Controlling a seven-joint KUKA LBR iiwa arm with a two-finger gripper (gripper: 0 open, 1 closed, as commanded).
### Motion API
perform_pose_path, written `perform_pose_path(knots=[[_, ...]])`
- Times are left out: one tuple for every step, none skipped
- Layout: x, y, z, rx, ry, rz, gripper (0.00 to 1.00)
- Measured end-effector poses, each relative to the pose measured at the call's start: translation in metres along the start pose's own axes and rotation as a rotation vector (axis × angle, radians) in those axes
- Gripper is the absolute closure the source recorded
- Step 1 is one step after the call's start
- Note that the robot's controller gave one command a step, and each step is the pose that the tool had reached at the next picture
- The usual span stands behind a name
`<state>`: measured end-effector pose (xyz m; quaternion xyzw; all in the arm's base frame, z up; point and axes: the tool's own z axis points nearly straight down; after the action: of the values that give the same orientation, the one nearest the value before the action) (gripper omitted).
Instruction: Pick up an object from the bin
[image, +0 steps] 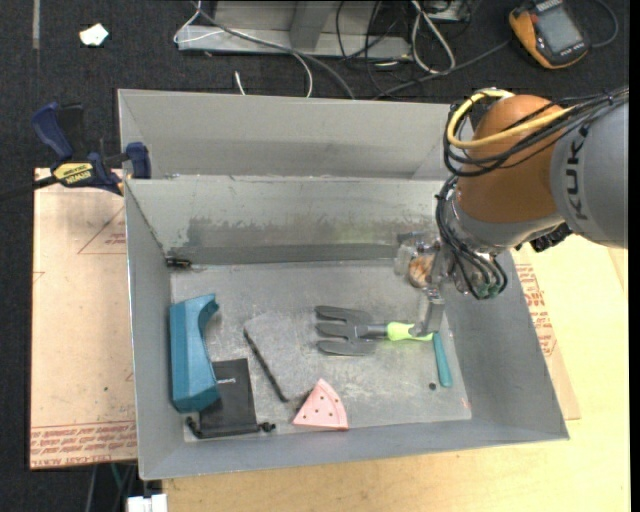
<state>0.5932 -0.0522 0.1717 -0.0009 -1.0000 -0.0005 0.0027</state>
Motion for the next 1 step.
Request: perform_pose_path(knots=[[-0.0011,0.0003,-0.0046,0.001,-0.007,-0.001,0.00]])
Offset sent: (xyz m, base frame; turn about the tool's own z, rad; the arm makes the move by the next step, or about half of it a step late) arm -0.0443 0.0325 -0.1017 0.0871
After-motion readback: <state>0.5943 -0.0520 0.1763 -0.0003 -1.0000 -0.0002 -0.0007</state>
